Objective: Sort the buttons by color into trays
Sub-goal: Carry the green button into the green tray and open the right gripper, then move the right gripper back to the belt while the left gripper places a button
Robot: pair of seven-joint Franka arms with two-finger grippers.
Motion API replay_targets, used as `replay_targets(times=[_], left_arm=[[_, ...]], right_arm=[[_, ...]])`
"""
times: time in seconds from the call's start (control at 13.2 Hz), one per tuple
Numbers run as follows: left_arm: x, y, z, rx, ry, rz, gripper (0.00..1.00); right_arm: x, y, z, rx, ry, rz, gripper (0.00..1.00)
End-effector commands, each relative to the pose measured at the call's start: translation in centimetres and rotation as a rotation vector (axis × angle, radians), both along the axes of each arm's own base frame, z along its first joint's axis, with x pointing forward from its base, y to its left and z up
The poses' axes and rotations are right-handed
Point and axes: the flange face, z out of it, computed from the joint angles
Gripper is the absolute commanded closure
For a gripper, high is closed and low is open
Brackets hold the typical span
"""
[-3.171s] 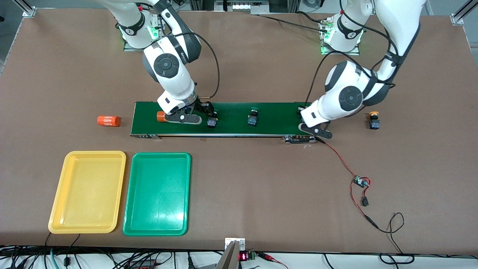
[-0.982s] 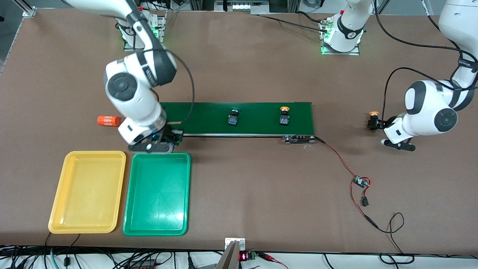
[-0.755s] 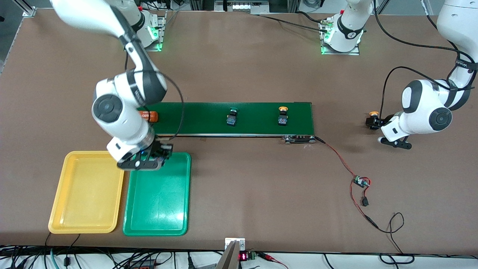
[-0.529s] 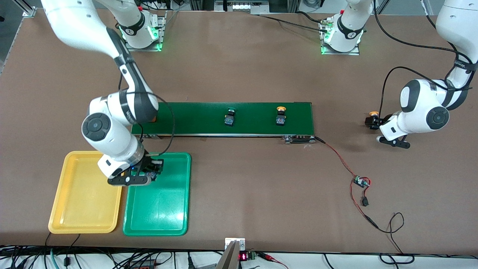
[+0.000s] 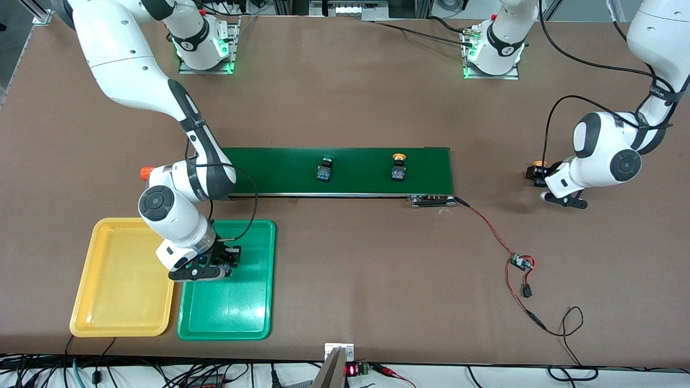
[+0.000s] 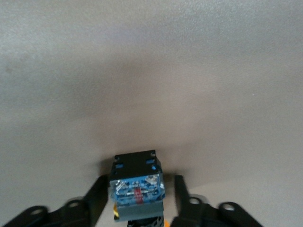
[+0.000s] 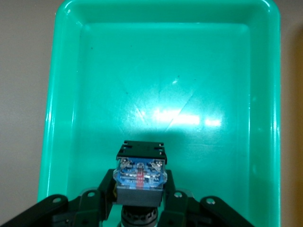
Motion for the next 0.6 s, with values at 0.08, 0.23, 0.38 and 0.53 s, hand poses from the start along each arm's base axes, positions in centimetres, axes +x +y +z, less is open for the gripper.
replay_targets(times=[0.08, 0.23, 0.38, 0.53], left_arm=[[1.0, 0.5, 2.2, 0.033, -0.014, -0.027, 1.0], [2.7, -0.7, 5.1, 0.057, -0.017, -0.054, 1.0], [3.8, -5.5, 8.3, 0.07, -0.028, -0.111, 1.0], [4.2, -11.4, 10.7, 0.08, -0.073, -0.129, 1.0]], right_arm=[[0.3, -0.1, -0.6, -0.008, 0.002, 0.035, 0.14], [0.3, -0.3, -1.0, -0.016, 0.008, 0.061, 0.1], [0.2, -0.3, -0.9, -0.014, 0.011, 0.059, 0.0], [-0.8, -0.2, -1.0, -0.018, 0.04, 0.056, 0.0]])
